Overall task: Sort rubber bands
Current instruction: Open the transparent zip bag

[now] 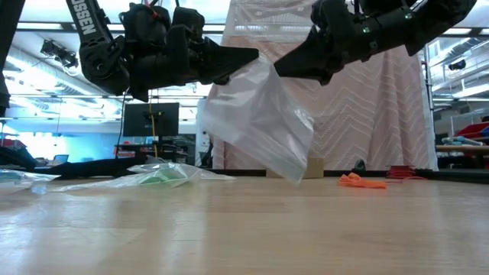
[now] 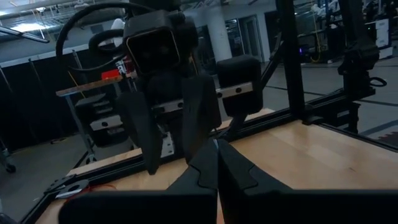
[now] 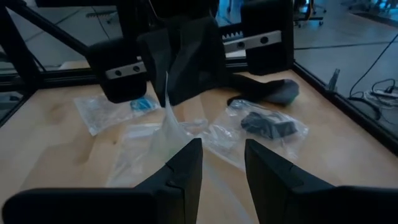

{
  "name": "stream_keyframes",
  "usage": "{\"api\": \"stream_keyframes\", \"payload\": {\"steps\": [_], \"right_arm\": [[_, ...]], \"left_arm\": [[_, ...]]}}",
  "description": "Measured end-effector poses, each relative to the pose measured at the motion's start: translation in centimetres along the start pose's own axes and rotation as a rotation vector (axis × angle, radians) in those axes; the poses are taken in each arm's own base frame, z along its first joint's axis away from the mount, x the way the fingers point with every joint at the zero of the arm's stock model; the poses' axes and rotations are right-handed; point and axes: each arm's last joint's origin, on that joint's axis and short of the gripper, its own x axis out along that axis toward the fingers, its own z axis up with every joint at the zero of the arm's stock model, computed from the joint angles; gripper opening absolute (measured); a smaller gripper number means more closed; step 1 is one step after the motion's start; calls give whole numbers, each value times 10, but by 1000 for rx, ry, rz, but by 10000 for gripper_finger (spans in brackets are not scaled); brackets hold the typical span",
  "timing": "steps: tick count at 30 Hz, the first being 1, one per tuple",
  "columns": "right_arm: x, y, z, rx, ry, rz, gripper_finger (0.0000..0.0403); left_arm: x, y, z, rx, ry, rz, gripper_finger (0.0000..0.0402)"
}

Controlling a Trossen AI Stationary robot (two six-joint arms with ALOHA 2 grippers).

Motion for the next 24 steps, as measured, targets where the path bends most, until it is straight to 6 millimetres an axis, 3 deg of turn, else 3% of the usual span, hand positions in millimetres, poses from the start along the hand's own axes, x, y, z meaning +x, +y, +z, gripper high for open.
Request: {"api": "stream_keyframes", "payload": {"steps": [10, 17, 24], "right_arm": [[2, -12, 7, -116, -68, -20, 113], [2, -13, 8, -104, -79, 117, 113], [2, -12, 8, -122, -79, 127, 113]], "left_arm": [[0, -1, -9, 25, 91, 14, 2], [0, -3, -11, 272, 107, -30, 2], [4, -5, -13, 482, 184, 20, 2]]}}
